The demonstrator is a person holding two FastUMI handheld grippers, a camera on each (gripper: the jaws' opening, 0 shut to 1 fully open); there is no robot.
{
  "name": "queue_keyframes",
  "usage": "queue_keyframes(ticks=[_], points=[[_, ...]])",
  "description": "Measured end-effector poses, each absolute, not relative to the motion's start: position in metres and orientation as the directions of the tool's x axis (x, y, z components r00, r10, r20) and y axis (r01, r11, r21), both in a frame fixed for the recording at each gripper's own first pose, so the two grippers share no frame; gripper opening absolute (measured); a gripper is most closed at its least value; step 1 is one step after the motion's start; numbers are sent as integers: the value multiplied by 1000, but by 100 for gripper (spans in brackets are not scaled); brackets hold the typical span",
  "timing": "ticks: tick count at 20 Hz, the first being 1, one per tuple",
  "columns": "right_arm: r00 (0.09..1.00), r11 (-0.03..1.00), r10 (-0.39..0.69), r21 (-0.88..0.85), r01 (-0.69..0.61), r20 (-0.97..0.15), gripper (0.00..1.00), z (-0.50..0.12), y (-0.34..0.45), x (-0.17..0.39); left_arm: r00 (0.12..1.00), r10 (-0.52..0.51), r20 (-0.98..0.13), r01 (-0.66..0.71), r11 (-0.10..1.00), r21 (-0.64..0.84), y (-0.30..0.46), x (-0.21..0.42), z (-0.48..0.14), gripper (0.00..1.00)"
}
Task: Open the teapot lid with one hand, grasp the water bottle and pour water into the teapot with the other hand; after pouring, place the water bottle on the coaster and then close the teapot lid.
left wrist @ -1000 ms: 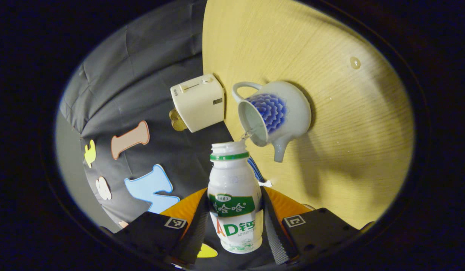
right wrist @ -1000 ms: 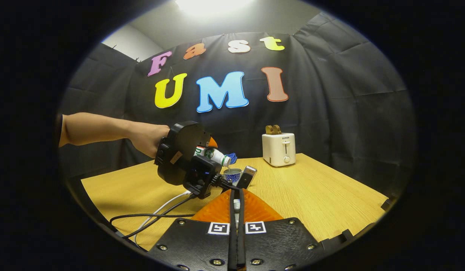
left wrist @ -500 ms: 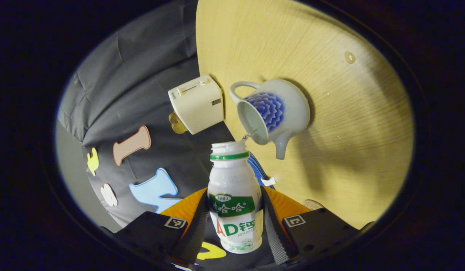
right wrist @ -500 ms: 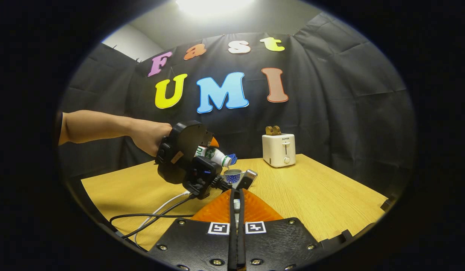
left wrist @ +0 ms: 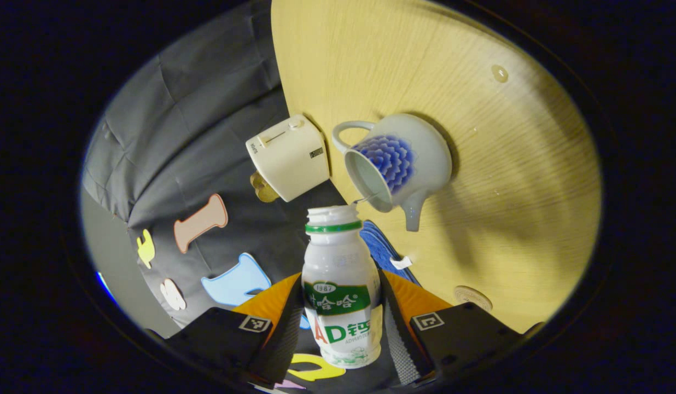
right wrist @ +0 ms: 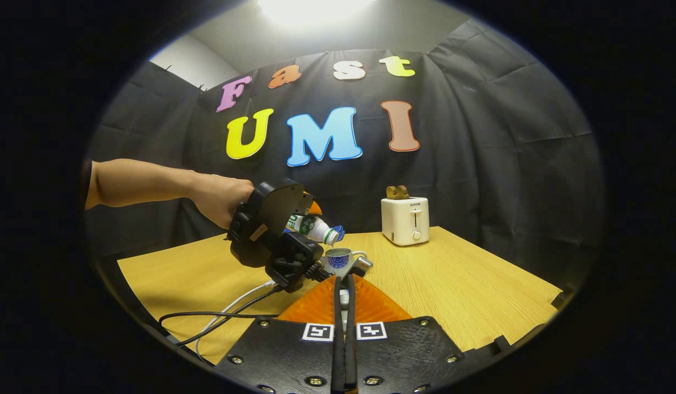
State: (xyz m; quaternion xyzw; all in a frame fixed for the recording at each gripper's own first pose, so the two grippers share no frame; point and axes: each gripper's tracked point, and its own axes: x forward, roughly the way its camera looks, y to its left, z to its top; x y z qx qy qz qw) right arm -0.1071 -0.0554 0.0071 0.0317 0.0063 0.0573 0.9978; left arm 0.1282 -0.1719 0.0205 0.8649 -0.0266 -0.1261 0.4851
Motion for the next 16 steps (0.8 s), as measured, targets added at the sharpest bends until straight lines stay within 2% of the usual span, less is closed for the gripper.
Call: queue_keyframes(ticks=[2, 3, 5, 6, 7, 8, 9, 10, 14, 15, 16], points=[[994, 992, 112, 62, -112, -10, 1, 6, -56, -107, 966, -174, -193, 72, -536, 841, -175, 128, 21, 83], [994, 992, 109, 65, -108, -7, 1, 8, -58, -108, 965, -176, -194, 70, -540, 839, -176, 128, 21, 79], [994, 992, 106, 67, -106, -4, 1, 9, -58, -108, 964, -192, -185, 53, -542, 838, -180, 128, 23, 84], [994, 992, 107, 66, -106, -5, 1, 8, -58, -108, 964, -195, -183, 49, -542, 839, -181, 128, 23, 79], [994, 992, 109, 68, -108, -8, 1, 7, -57, -108, 963, -195, -187, 52, -544, 838, -181, 128, 22, 78], [994, 991, 111, 71, -110, -11, 1, 6, -57, -108, 963, -195, -188, 53, -545, 836, -181, 127, 21, 83], [994, 991, 112, 72, -110, -11, 1, 6, -57, -107, 963, -195, -189, 53, -546, 836, -181, 127, 22, 83], [994, 991, 110, 71, -109, -11, 1, 7, -57, -107, 962, -195, -191, 56, -545, 837, -181, 127, 21, 78], [994, 992, 109, 71, -108, -13, 1, 6, -58, -107, 959, -210, -188, 51, -528, 848, -183, 129, 19, 78], [994, 992, 109, 72, -108, -15, 1, 6, -57, -107, 959, -210, -192, 55, -525, 849, -183, 128, 19, 74], [994, 992, 108, 73, -107, -15, 1, 6, -58, -107, 958, -211, -194, 58, -519, 853, -182, 129, 18, 83]])
